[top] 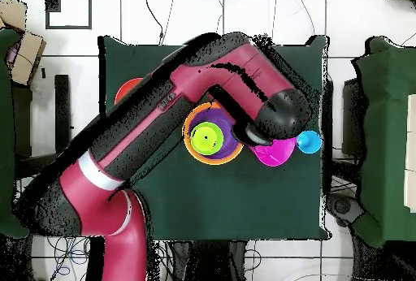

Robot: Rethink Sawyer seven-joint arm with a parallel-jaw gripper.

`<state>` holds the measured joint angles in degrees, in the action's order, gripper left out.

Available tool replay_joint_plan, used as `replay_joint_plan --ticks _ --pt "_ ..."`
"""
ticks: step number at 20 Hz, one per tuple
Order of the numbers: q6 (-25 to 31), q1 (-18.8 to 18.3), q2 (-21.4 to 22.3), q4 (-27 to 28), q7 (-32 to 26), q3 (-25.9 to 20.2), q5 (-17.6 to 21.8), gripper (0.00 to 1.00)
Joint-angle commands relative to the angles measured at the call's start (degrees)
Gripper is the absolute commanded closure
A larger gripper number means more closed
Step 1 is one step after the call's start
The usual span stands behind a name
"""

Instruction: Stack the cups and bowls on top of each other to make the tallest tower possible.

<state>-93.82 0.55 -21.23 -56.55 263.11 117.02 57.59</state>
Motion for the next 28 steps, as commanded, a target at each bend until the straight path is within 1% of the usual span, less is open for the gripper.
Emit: replay_joint_plan --ticks 1,4,7,11,13,17,20,24,28 --pt "-4.0 -6.4 4.9 13.6 -3.2 -5.1 6.6 0.0" --pt "0.0 -9.0 3.6 15.6 -5.1 -5.0 7.7 0.0" --pt "5.8 -10.4 1.4 17.3 -4.4 -5.7 6.1 0.0" --pt "11.4 -9.0 -0.2 16.9 -2.0 -7.9 1.9 0.0" --pt "12.8 -8.0 -0.3 16.7 0.4 -8.8 0.7 0.0" --pt "13.3 -7.0 0.8 17.7 4.6 -10.6 0.2 0.0" --pt "12.5 -6.8 2.0 19.0 6.7 -11.5 1.0 0.0" --pt "11.0 -6.6 2.3 18.5 7.2 -10.6 0.7 0.0" --pt "11.6 -5.6 2.5 17.8 7.0 -12.0 1.6 0.0"
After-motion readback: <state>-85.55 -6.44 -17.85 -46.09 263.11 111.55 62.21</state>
